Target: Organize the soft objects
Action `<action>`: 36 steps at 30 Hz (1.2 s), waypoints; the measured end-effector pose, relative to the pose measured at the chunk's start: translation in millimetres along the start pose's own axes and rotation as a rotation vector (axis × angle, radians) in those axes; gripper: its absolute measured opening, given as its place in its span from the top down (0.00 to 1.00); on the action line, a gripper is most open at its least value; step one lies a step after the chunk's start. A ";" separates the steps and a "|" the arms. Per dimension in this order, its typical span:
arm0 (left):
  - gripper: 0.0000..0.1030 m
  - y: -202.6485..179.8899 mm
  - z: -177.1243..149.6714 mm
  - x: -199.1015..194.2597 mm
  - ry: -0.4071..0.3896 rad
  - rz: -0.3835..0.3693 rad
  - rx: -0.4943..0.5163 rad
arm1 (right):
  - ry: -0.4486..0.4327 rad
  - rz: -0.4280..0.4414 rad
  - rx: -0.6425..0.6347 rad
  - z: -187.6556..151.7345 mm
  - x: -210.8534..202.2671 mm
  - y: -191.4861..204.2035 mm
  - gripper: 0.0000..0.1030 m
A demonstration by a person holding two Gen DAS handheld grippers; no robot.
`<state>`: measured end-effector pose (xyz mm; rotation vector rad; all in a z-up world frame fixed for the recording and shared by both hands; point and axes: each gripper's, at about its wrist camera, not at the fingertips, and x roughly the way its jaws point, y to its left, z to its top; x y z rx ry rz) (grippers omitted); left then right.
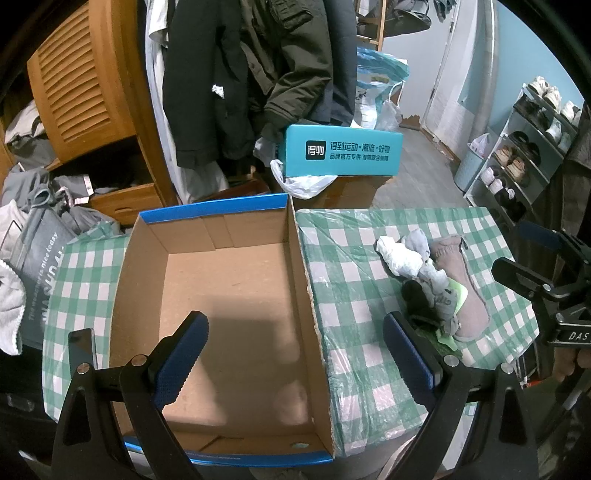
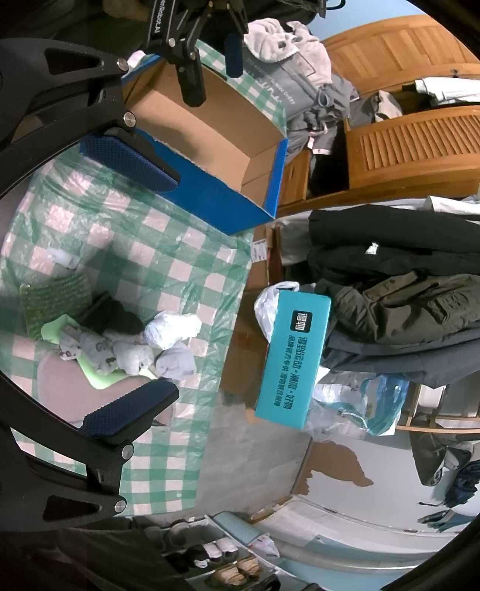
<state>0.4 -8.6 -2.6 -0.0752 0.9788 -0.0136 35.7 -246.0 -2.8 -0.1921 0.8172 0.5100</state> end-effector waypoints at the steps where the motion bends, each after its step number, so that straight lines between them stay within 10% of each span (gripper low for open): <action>1: 0.06 0.2 0.2 0.1 0.001 0.001 0.001 | 0.001 0.000 0.000 -0.1 0.1 0.0 0.02; 36: 0.06 -55.9 18.9 52.0 0.152 -0.060 0.037 | 0.072 -0.109 0.123 -24.3 12.3 -90.5 0.02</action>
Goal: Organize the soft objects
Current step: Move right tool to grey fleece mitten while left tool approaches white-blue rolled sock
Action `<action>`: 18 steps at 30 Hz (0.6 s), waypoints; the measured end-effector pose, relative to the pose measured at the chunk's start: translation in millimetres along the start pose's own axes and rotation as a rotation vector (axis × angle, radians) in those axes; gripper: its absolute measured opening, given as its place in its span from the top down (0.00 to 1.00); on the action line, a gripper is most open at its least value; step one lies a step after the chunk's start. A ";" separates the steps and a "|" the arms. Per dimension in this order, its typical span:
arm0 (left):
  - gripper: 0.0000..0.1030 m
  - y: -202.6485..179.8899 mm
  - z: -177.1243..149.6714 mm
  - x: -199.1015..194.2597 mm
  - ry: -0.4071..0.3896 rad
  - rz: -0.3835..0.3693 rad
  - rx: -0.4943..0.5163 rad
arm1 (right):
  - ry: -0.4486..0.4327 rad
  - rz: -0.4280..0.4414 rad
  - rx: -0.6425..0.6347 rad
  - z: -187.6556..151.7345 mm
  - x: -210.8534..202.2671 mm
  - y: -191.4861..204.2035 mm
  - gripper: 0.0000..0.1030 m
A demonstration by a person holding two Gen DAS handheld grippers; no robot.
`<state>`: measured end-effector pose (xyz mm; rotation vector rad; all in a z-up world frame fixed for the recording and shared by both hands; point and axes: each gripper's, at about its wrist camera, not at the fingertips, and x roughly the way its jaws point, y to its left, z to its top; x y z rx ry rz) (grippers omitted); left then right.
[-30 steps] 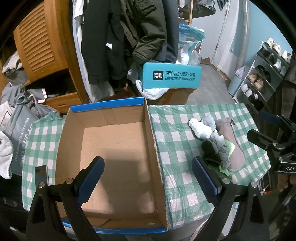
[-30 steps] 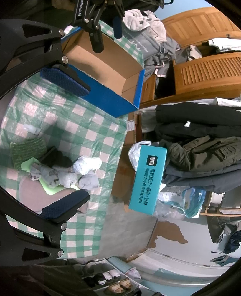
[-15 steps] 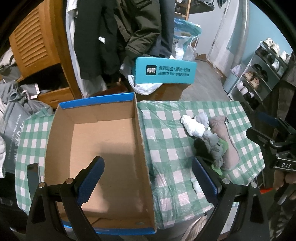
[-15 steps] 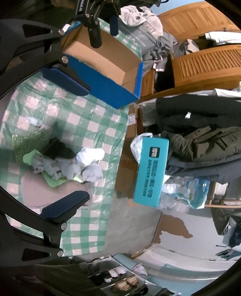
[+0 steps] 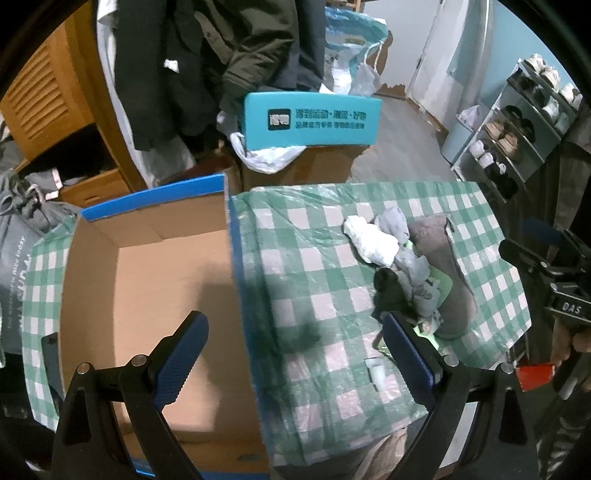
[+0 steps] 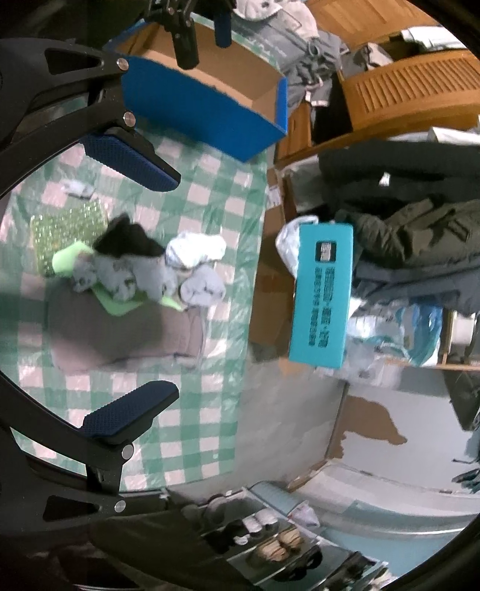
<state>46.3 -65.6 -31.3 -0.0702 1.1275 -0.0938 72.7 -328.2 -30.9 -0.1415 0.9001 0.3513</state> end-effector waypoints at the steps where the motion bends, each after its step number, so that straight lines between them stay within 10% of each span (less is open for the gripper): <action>1: 0.06 -1.8 1.4 1.9 0.004 -0.004 -0.001 | 0.008 0.000 0.006 0.2 2.7 -5.6 0.02; 18: 0.06 -34.3 21.1 51.6 0.080 -0.005 0.048 | 0.170 -0.002 0.096 1.0 70.3 -72.7 0.02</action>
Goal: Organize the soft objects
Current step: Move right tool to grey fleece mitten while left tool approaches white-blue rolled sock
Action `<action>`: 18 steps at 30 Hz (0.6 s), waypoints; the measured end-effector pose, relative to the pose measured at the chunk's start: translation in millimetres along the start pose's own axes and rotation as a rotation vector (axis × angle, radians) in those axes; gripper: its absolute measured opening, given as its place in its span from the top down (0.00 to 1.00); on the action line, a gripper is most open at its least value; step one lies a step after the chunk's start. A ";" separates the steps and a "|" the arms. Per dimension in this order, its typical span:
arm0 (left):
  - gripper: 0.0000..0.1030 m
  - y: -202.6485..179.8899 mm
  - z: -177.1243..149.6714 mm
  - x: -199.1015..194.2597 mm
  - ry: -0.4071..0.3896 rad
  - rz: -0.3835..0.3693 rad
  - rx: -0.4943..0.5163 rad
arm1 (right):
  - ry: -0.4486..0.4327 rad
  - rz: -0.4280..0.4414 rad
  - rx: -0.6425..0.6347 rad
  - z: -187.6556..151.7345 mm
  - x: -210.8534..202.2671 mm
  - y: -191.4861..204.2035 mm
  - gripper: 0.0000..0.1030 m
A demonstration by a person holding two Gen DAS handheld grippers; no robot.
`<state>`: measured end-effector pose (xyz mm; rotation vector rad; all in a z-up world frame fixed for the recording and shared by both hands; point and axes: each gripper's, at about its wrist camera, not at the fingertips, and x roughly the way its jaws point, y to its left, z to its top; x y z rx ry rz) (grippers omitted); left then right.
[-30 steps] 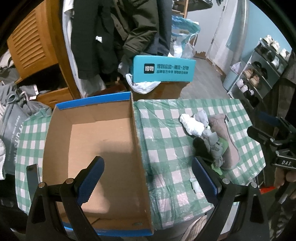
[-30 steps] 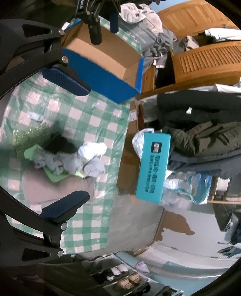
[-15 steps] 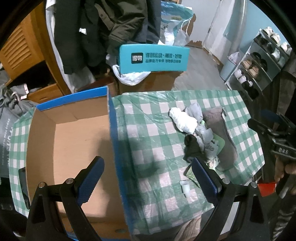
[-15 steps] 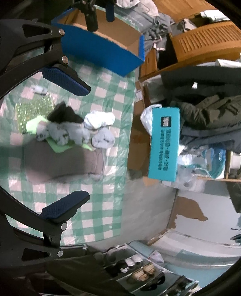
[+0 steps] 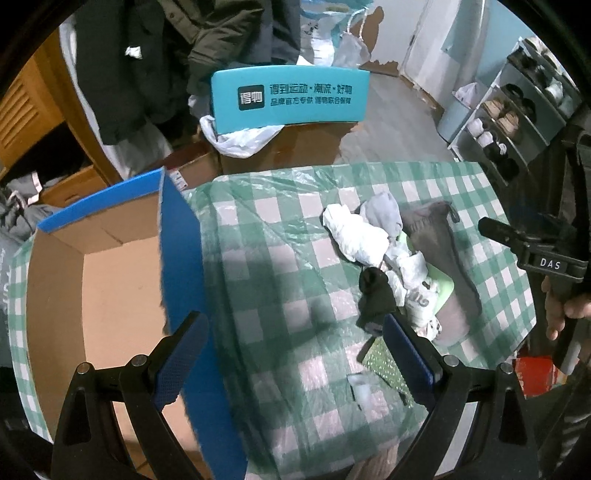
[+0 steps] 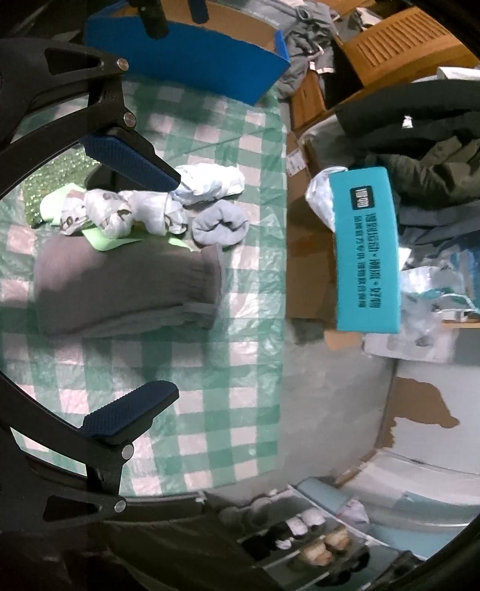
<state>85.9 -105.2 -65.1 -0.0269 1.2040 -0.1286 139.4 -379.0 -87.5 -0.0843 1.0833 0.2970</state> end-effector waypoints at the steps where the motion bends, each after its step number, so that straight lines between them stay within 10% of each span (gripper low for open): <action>1: 0.06 -2.9 2.8 3.1 0.001 0.000 0.007 | 0.010 -0.002 0.003 -0.3 4.3 -2.4 0.02; 18: 0.06 -19.6 31.8 78.4 0.110 -0.034 -0.013 | 0.172 0.016 0.008 2.9 73.1 -8.6 0.02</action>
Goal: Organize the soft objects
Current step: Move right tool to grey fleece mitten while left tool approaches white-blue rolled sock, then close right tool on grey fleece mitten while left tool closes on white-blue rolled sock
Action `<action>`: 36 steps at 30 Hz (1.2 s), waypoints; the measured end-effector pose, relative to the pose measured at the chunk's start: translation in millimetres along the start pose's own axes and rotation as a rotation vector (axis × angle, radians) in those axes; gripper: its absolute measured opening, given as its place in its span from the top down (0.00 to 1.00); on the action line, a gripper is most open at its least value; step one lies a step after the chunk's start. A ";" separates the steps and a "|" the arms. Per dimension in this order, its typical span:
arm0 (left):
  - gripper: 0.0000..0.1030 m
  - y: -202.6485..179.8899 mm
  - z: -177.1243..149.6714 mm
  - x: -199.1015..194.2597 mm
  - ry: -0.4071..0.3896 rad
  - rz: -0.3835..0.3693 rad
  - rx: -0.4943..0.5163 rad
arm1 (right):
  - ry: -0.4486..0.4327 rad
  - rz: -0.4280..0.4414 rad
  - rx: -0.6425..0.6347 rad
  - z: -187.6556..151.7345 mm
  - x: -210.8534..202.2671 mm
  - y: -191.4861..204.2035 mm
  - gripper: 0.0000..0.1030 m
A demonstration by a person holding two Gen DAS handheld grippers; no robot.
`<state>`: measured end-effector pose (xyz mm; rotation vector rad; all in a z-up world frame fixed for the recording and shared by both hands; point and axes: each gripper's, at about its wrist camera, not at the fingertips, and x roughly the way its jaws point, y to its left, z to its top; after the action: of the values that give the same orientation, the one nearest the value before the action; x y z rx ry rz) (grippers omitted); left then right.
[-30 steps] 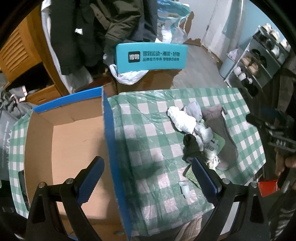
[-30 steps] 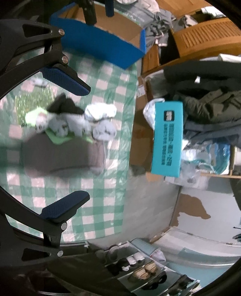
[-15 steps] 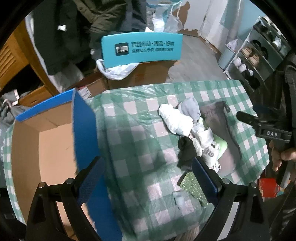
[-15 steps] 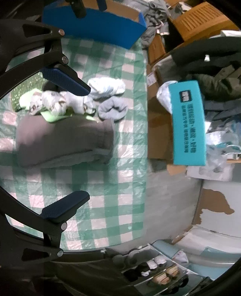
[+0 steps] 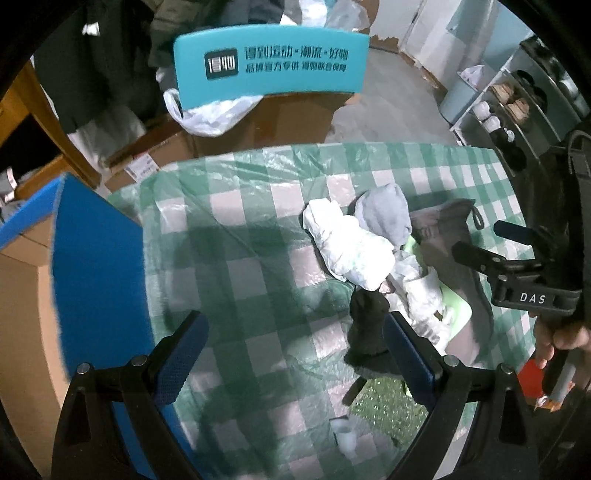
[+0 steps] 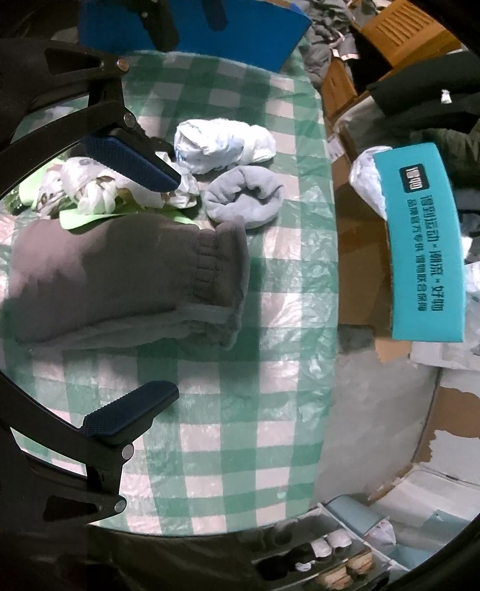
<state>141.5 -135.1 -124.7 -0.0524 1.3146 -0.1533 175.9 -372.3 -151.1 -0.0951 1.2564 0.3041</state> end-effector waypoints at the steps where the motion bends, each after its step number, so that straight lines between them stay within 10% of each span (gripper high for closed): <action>1: 0.06 -0.3 0.3 3.1 0.004 -0.002 -0.002 | 0.002 -0.007 0.000 0.6 2.2 0.6 0.02; 13: 0.06 -18.6 16.3 31.4 0.030 -0.007 0.010 | 0.061 -0.117 -0.020 8.4 30.8 2.6 0.03; 30: 0.06 -32.5 33.9 69.9 0.077 0.003 -0.043 | 0.036 -0.049 -0.010 7.5 21.9 -12.0 0.63; 36: 0.48 -28.0 36.2 74.3 0.083 -0.045 -0.063 | 0.024 -0.045 -0.027 8.7 17.7 -12.1 0.69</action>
<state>192.3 -175.2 -183.4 -0.1304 1.4014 -0.1543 192.1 -378.7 -166.3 -0.1499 1.2725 0.2816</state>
